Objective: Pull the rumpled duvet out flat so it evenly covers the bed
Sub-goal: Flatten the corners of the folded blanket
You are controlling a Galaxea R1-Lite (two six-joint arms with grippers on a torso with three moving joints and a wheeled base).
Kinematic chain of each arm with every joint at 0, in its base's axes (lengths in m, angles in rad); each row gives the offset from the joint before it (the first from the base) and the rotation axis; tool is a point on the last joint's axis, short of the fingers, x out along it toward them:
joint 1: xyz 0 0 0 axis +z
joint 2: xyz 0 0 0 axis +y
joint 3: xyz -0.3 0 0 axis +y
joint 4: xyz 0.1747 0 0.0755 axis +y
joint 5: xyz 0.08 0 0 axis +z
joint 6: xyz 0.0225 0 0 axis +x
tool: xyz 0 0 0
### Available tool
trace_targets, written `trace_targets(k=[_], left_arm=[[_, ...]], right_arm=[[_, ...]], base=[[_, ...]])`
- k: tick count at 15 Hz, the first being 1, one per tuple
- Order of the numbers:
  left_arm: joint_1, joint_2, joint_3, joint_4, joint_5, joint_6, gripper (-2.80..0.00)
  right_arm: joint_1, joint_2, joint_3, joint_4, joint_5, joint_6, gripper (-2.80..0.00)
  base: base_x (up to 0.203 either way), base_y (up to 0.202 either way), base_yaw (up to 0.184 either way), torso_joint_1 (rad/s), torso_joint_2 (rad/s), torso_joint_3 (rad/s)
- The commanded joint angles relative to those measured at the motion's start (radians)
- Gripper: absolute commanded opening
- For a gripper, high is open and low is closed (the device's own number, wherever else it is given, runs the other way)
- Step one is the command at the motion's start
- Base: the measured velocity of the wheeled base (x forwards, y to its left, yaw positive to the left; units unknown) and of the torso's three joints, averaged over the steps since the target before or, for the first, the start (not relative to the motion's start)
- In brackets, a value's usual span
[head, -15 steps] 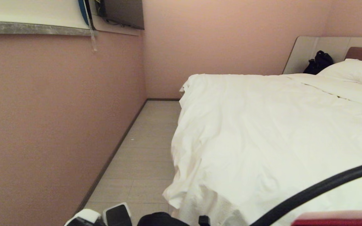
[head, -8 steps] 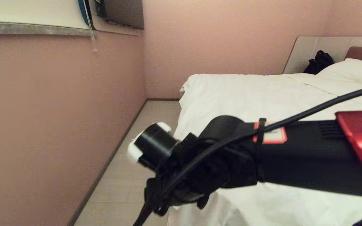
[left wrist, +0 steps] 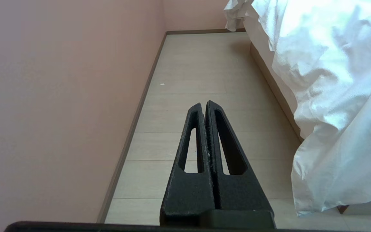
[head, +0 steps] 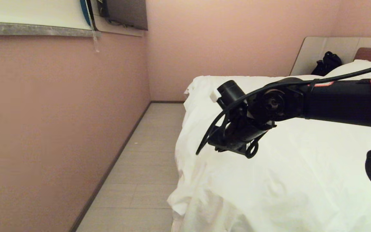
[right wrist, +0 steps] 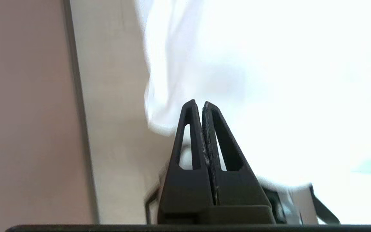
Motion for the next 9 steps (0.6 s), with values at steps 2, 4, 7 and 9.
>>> trace_targets(k=[2,4,7,9], left_arm=[[0.0,0.0,0.0,0.0,0.001,0.0,-2.8],[0.0,0.0,0.0,0.0,0.001,0.0,-2.8],[0.0,0.0,0.0,0.0,0.001,0.0,-2.8],[0.0,0.0,0.0,0.0,0.001,0.0,-2.8]], right_arm=[[-0.091,-0.001,0.0,-0.145,-0.001,-0.004,-2.8],[-0.191,-0.003,-0.001,-0.193,-0.009,-0.023,-2.8],[-0.298,0.05,-0.001,-0.259,-0.026,-0.04,-2.8],[-0.314,0.11,0.001,-0.273,-0.025,-0.041,-2.8]], base=[[0.0,0.0,0.0,0.0,0.0,0.0],[0.0,0.0,0.0,0.0,0.0,0.0],[0.0,0.0,0.0,0.0,0.0,0.0],[0.0,0.0,0.0,0.0,0.0,0.0]])
